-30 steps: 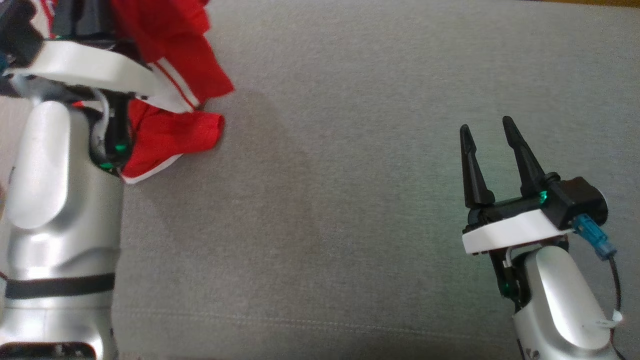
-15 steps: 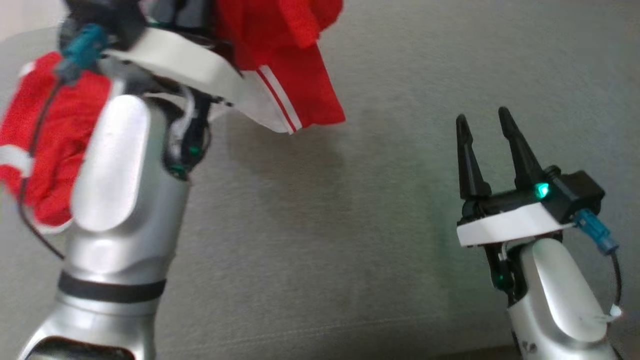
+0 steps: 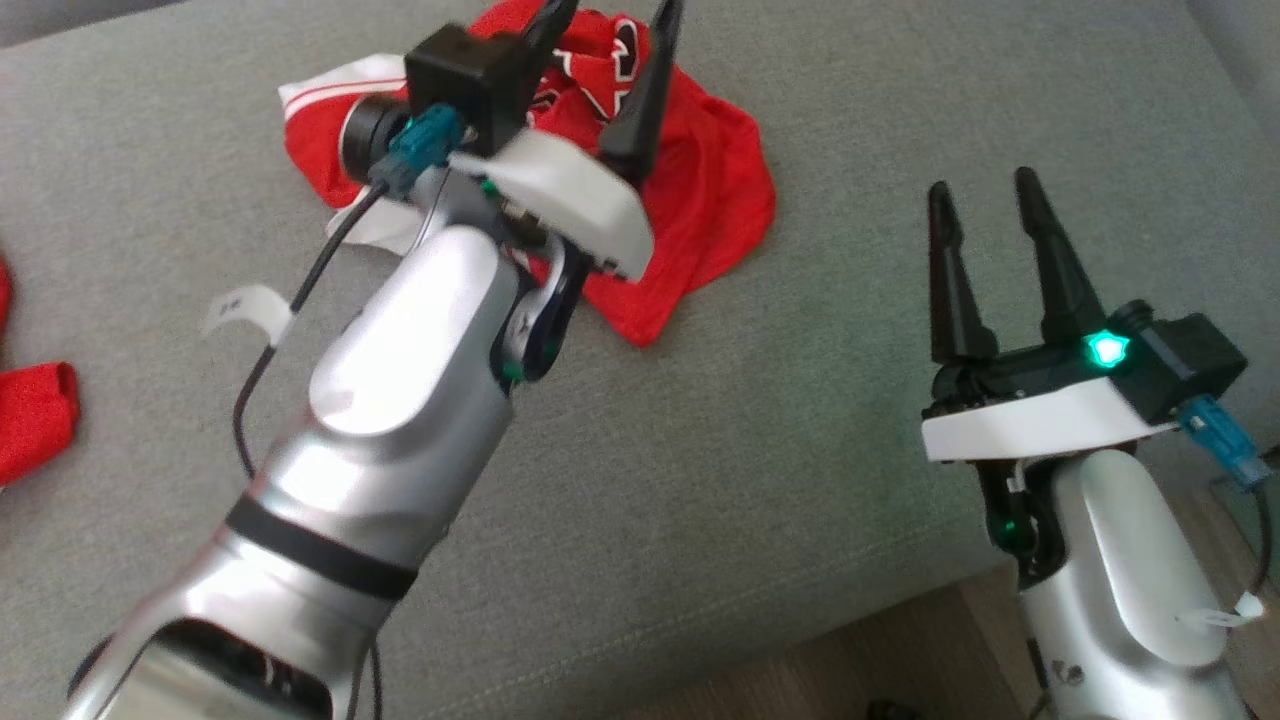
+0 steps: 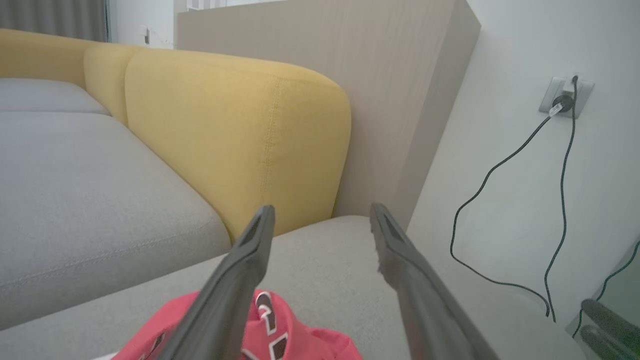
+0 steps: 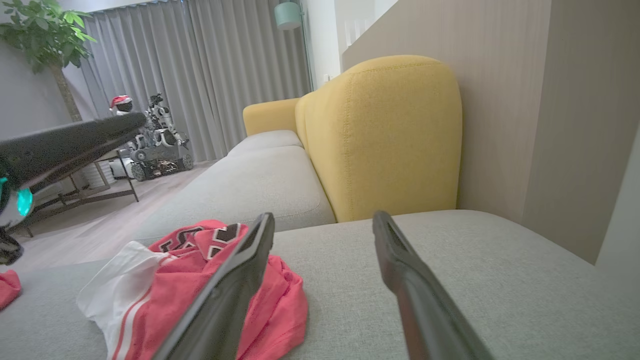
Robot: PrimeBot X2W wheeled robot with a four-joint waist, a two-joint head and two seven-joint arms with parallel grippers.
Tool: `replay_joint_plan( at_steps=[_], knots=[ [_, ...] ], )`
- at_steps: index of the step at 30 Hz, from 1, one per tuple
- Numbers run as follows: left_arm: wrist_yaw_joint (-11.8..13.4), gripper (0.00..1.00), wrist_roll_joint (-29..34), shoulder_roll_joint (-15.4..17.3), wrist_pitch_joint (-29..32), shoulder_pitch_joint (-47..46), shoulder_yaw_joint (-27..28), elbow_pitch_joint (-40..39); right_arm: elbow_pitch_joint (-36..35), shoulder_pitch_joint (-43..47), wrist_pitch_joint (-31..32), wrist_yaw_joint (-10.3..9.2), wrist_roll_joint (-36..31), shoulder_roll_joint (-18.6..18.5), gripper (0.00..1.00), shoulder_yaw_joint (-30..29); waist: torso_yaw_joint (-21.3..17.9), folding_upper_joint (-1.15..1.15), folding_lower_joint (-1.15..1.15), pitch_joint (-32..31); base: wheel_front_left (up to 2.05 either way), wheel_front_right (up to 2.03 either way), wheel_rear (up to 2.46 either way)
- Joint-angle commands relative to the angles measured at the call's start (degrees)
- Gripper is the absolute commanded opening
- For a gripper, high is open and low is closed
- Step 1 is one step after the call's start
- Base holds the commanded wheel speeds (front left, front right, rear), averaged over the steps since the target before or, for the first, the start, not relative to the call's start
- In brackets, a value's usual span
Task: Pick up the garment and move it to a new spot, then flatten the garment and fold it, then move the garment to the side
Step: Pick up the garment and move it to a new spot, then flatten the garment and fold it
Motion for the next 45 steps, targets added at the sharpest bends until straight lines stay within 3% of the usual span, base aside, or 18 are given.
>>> replay_joint_plan(
  at_steps=[1, 6, 13, 14, 23, 31, 39, 45],
  knots=[
    [0.66, 1.00, -0.47, 1.06, -1.05, -4.31, 1.22, -1.38, -2.14, -0.72, -0.61, 0.43, 0.09, 0.16, 1.00, 0.65, 0.54, 0.00, 0.00, -0.01, 0.00, 0.00, 0.00],
    [1.66, 1.00, -1.13, 1.28, -2.78, -3.97, 2.00, 0.68, -1.62, 0.80, -0.62, 0.43, -1.14, 0.16, 1.00, -0.27, 4.74, 0.00, 0.00, -2.10, 0.00, 0.00, 0.00],
    [1.34, 1.00, -0.99, 4.35, -3.19, 2.48, 6.07, -0.95, -0.81, 2.98, -0.62, 0.43, -3.78, 0.16, 1.00, -1.49, 12.44, 0.00, 0.00, -4.98, 0.00, 0.00, 0.00],
    [0.72, 1.00, -0.53, 5.46, -3.20, 5.99, 7.60, -2.92, -0.25, 3.85, -0.62, 0.43, -4.76, 0.16, 1.00, -1.82, 14.91, 0.00, 0.00, -6.01, 0.00, 0.00, 0.00],
    [0.72, 1.00, 2.99, 7.68, -3.22, 22.47, 13.61, -10.52, 1.53, 7.35, -0.62, 0.43, -6.71, 0.16, 1.00, -4.34, 22.14, 0.00, 0.00, -9.59, 0.00, 0.00, 0.00],
    [-1.23, 1.00, 7.32, 4.21, -3.22, 35.53, 20.23, -16.97, 2.36, 9.82, -0.62, 0.43, -7.00, 0.16, 1.00, -5.53, 23.78, 0.00, 0.00, -11.08, 0.00, 0.00, 0.00],
    [-3.99, 1.00, 9.70, 1.61, -3.22, 37.07, 23.57, -18.59, 3.24, 8.22, 0.76, 0.43, -9.28, 0.16, 1.00, -4.47, 23.88, 0.00, 0.00, -8.88, 0.00, 0.00, 0.00],
    [-5.10, 1.00, 10.22, 1.13, -3.22, 36.54, 23.86, -17.70, 8.60, 5.30, 4.34, 0.43, -13.72, 0.16, 1.00, -2.26, 25.18, 0.00, 0.00, -6.44, 0.00, 0.00, 0.00]
  ],
)
